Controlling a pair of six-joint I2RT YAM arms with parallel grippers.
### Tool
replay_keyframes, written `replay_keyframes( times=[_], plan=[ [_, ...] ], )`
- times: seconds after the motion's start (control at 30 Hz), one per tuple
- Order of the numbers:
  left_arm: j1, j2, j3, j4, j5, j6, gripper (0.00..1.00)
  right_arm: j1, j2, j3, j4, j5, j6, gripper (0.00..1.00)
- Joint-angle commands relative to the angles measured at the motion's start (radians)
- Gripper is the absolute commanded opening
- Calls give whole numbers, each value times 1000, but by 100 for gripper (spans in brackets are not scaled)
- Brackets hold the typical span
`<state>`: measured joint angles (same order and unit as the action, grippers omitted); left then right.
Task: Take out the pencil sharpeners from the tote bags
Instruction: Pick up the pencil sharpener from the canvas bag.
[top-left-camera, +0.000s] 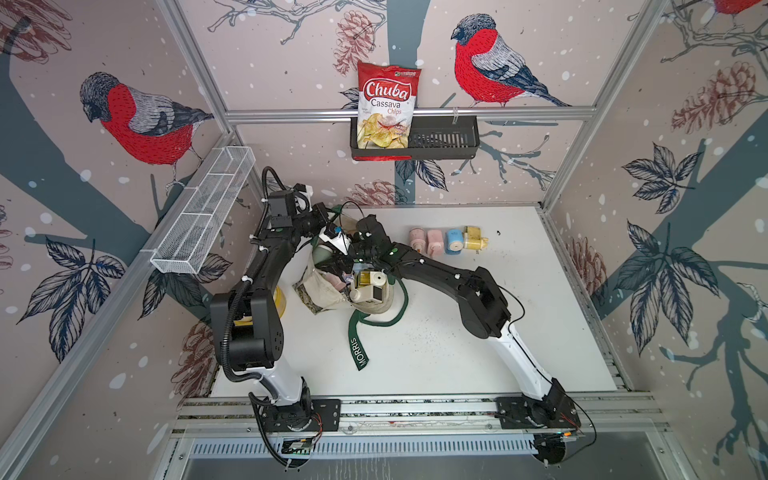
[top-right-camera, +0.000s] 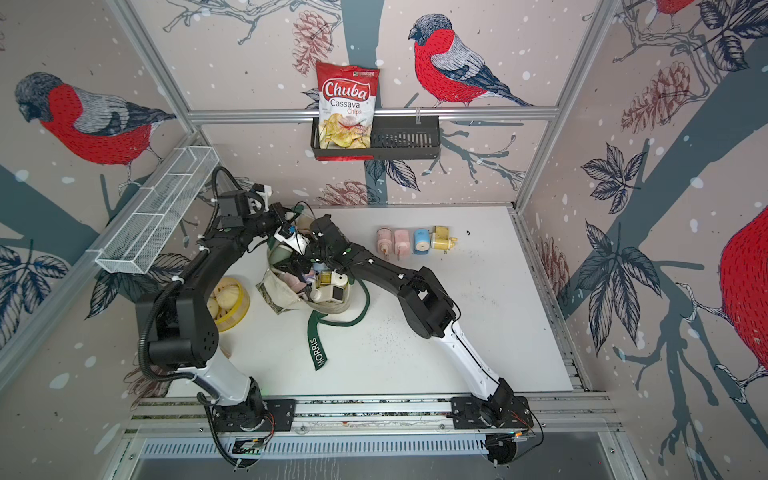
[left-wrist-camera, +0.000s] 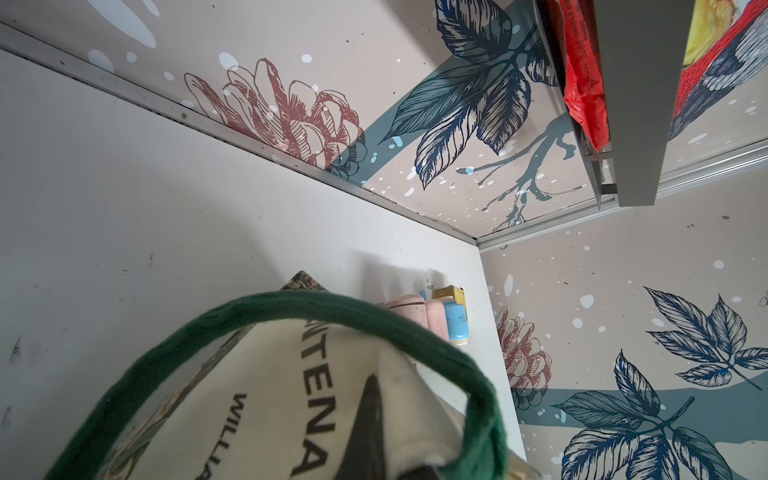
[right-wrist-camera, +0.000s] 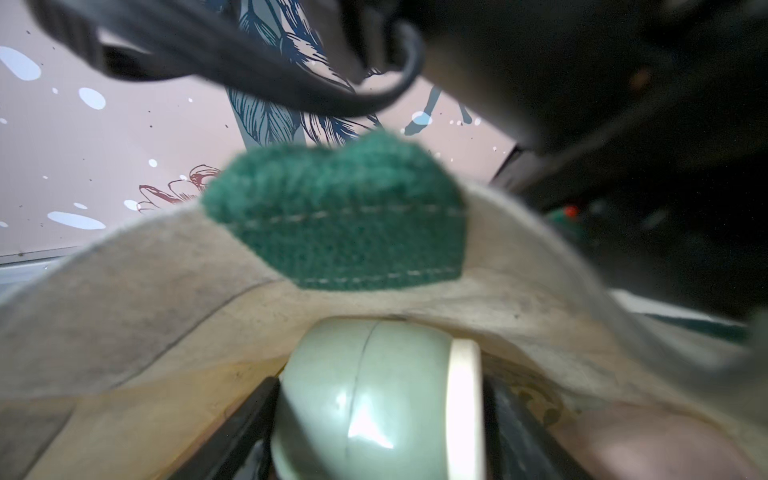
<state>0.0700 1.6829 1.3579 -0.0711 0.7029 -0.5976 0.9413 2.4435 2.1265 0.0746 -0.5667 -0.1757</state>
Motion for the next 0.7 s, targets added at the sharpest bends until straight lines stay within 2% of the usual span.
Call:
replay_keyframes(
  times=[0.0,0.07,0.33,0.67],
  plan=[
    [5,-16,4,203,66,-13,0,1,-2,5,-81,30,36,66],
    [10,-17,3,207,66,-16,0,5,-29,-24,-72,45,46,61],
    [16,-15,0,214,69,-27,0,7,-177,-207,54,109,90,51],
    [19,-18,-1,211,67,-27,0,-11,-272,-308,97,180,167,49]
  ],
)
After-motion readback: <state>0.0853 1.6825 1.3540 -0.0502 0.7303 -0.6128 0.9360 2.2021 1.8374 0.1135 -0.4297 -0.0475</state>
